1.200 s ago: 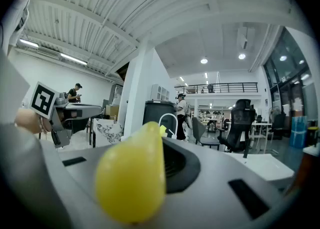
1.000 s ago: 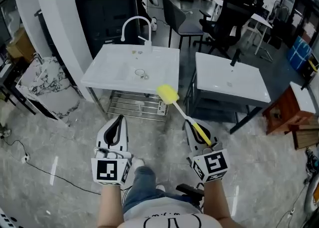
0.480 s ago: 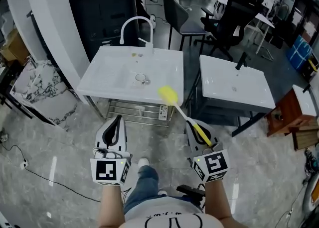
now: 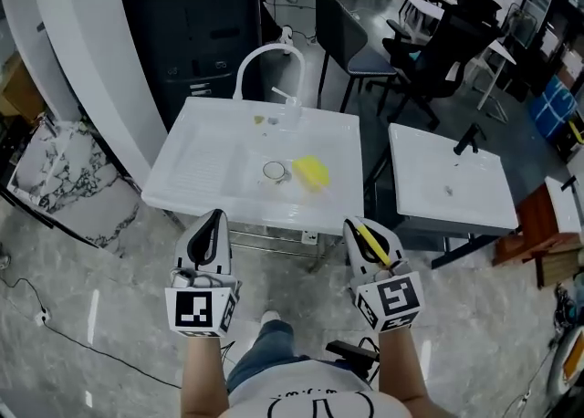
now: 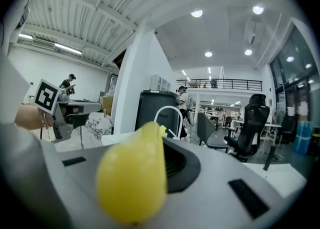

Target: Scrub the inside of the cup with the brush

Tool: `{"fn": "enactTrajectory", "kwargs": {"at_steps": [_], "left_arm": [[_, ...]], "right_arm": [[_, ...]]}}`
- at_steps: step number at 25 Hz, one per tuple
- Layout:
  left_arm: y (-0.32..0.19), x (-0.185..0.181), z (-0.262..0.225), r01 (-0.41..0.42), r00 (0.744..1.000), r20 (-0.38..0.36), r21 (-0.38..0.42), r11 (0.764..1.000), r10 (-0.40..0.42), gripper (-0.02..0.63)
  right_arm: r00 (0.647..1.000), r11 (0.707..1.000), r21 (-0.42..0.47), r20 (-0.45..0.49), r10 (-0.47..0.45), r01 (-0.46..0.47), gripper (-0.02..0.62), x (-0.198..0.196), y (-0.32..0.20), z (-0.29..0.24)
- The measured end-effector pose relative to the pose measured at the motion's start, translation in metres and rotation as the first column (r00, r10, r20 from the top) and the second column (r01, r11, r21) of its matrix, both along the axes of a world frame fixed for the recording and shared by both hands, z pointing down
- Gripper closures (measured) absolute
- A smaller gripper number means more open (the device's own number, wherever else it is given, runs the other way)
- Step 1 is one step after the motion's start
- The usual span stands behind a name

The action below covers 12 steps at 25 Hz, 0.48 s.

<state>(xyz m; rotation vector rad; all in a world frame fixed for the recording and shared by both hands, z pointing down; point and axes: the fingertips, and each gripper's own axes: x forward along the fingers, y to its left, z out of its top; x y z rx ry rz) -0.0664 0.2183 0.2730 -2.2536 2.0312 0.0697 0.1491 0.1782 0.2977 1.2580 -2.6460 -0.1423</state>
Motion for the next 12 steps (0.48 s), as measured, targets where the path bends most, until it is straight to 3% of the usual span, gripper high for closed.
{"fn": "enactTrajectory", "kwargs": {"at_steps": [12], "left_arm": [[-0.084,-0.052,0.026,-0.035,0.999,-0.020,-0.049,0.998,0.034,0.591]], "right_arm": [[0.998,0.997,-0.067,-0.036,0.046,-0.048,0.557,-0.037,-0.077,0.016]]}}
